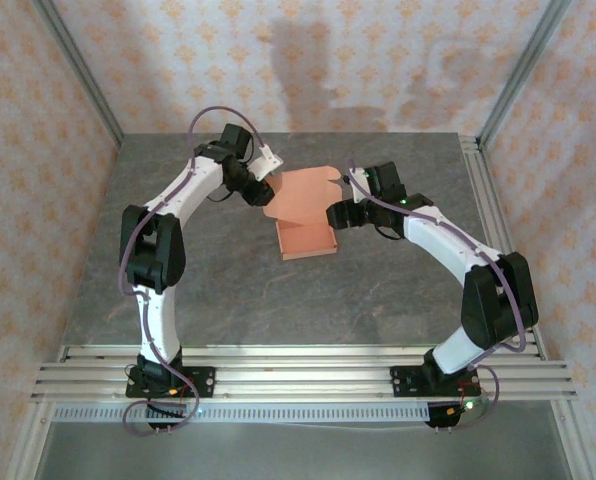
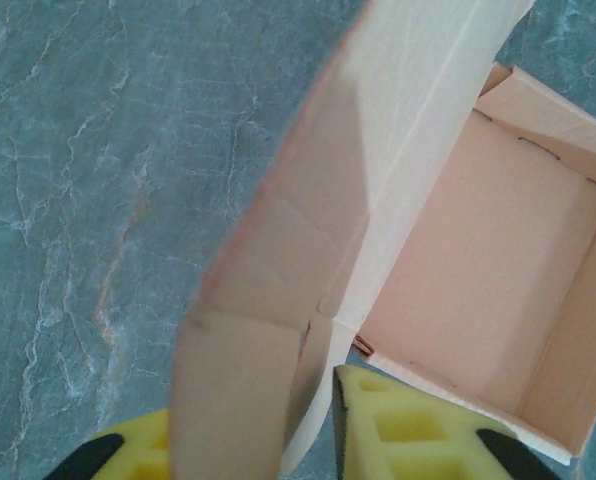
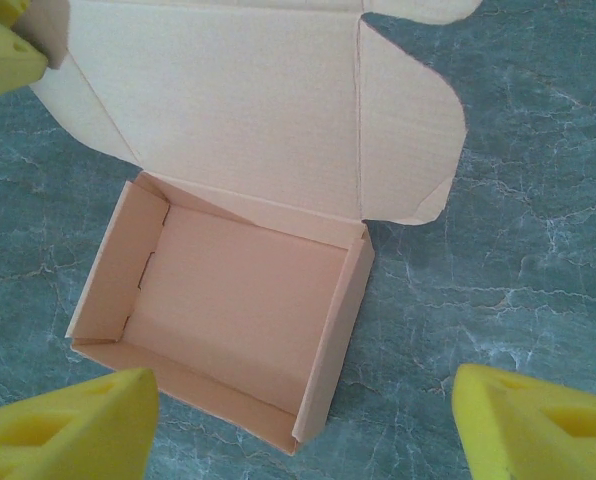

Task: Fold the paper box

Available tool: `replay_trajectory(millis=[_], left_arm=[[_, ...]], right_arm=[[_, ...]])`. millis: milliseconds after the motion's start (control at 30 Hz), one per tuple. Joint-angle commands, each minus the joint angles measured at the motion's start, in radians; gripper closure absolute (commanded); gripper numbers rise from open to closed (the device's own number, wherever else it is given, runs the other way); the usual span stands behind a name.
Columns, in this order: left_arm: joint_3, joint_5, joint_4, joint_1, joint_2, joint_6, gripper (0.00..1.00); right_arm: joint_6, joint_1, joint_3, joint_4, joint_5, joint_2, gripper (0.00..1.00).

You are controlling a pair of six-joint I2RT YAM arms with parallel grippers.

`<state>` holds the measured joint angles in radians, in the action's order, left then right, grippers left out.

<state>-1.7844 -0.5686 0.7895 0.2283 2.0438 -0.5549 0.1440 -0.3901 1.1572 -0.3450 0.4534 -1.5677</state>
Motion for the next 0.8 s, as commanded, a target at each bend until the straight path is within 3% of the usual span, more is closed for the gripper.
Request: replay_trajectory(millis=[0,200,767], left_arm=[[-0.046,-0.018,0.053,-0.007,0.016,-0.028,0.8],[-0.056,-0.037,0.068,-0.005,0.023,-0.032,0.86],[-0.055,-0.023,0.109,-0.007,0.007,-0.059,0.83]], right_arm=[[0.02,0.001,0.005,-0.015,0.003,0.015,0.23],[0.019,0.001,0.01,-0.021,0.005,0.005,0.23],[0.019,0.001,0.021,-0.019,0.005,-0.007,0.23]])
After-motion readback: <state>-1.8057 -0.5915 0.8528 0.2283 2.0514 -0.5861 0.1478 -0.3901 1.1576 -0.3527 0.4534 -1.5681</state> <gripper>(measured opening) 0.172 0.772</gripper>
